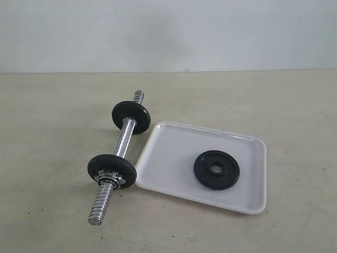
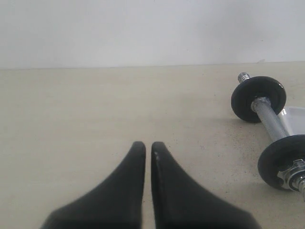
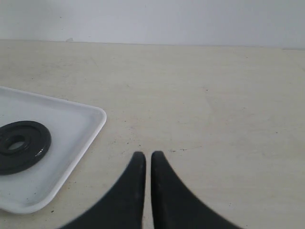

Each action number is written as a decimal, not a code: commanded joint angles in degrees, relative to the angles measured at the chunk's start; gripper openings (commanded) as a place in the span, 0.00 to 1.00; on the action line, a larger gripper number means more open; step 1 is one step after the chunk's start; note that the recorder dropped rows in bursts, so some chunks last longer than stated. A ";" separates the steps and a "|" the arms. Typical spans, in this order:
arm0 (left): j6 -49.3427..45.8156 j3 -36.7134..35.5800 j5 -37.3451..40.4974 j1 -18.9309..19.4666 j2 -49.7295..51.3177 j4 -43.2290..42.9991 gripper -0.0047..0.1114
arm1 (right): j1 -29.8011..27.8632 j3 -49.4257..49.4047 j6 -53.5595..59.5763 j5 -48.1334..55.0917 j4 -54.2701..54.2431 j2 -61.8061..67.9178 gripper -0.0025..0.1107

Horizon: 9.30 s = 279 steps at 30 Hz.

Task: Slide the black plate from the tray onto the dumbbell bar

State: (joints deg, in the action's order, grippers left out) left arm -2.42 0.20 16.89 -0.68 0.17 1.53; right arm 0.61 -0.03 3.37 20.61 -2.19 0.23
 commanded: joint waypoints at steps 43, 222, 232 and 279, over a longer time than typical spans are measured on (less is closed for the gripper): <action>-14.14 -0.20 0.09 -0.48 -0.17 -3.02 0.08 | -0.05 0.03 4.22 -4.09 0.50 -0.23 0.04; 65.24 58.44 -70.09 -9.22 109.19 -65.30 0.98 | 19.33 59.44 71.86 24.74 -82.66 86.70 0.90; 106.53 58.55 -50.48 -9.22 109.19 -101.48 0.98 | 19.33 59.44 71.86 24.86 -82.29 86.70 0.90; 104.99 61.10 -41.15 -15.82 117.32 -81.83 0.98 | 19.33 59.44 71.92 24.74 -79.33 86.70 0.90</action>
State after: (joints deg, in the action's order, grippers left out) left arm 103.62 60.97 -23.61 -16.03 117.31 -81.01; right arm 19.91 59.20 74.94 45.11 -81.63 86.82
